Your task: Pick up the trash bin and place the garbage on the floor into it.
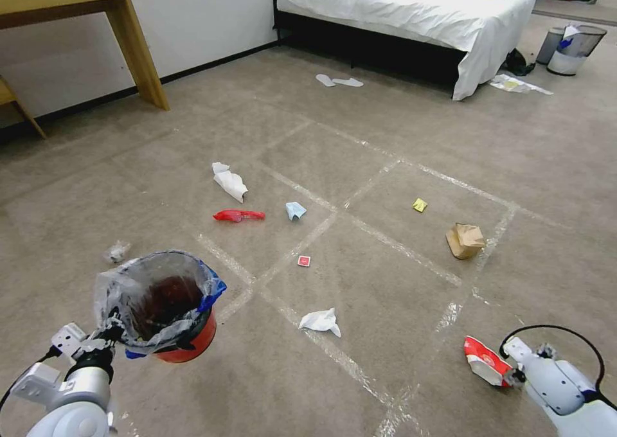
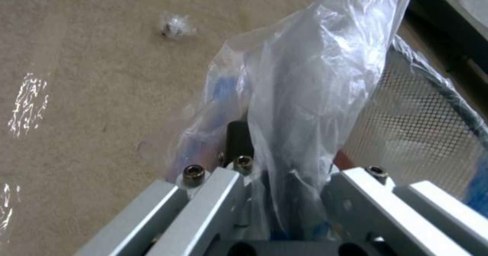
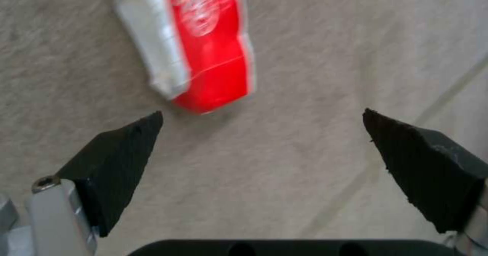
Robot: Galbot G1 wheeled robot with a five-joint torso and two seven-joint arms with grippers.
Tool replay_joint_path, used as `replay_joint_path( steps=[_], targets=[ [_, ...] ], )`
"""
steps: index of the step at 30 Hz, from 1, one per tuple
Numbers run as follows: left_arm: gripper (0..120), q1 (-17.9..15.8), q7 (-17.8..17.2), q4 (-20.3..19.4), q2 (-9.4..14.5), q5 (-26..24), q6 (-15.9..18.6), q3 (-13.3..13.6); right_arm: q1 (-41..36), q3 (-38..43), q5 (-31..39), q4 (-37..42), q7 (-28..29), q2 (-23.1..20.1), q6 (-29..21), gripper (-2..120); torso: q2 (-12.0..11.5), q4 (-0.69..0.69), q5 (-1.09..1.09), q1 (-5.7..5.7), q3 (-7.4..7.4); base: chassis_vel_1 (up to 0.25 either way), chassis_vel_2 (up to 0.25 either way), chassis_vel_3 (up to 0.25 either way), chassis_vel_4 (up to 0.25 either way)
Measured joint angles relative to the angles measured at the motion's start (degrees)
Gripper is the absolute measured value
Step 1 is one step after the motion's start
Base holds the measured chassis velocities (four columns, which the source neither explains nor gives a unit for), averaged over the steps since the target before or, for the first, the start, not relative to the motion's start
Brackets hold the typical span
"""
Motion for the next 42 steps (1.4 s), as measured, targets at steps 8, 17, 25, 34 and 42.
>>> replay_joint_path(
  steps=[8, 17, 25, 34, 42],
  targets=[
    [4, 0.78, -0.21, -0.96, -0.17, 0.31, 0.00, -0.03, 8.41, -2.62, 1.55, -11.29, 0.47, 4.33, 4.71, 100, 0.00, 0.02, -0.03, 0.00, 0.00, 0.000, 0.000, 0.000, 0.000],
    [4, 1.64, -0.68, -2.48, -0.27, 0.46, 0.05, -0.45, 14.27, -4.83, 1.93, -19.45, 3.82, 9.11, 8.80, 98, 0.00, 0.00, -0.01, 0.00, 0.00, 0.000, 0.000, 0.000, 0.000],
    [4, 2.53, -0.71, -2.88, -0.57, 0.51, 0.08, -0.75, 18.80, -4.97, 1.29, -27.56, 8.46, 12.16, 13.46, 73, 0.00, 0.01, -0.01, 0.00, 0.00, 0.000, 0.000, 0.000, 0.000],
    [4, 2.60, -0.59, -3.00, -0.89, 1.18, 0.02, -0.32, 19.33, -4.19, 0.60, -29.27, 9.87, 11.87, 14.81, 39, 0.00, 0.01, -0.03, 0.00, 0.00, 0.000, 0.000, 0.000, 0.000],
    [4, 2.95, -0.36, -3.11, -1.03, 1.45, -0.19, -0.22, 18.19, -3.43, 0.50, -28.62, 10.92, 11.55, 15.01, 13, 0.00, 0.01, -0.01, 0.00, 0.00, 0.000, 0.000, 0.000, 0.000]
  ],
)
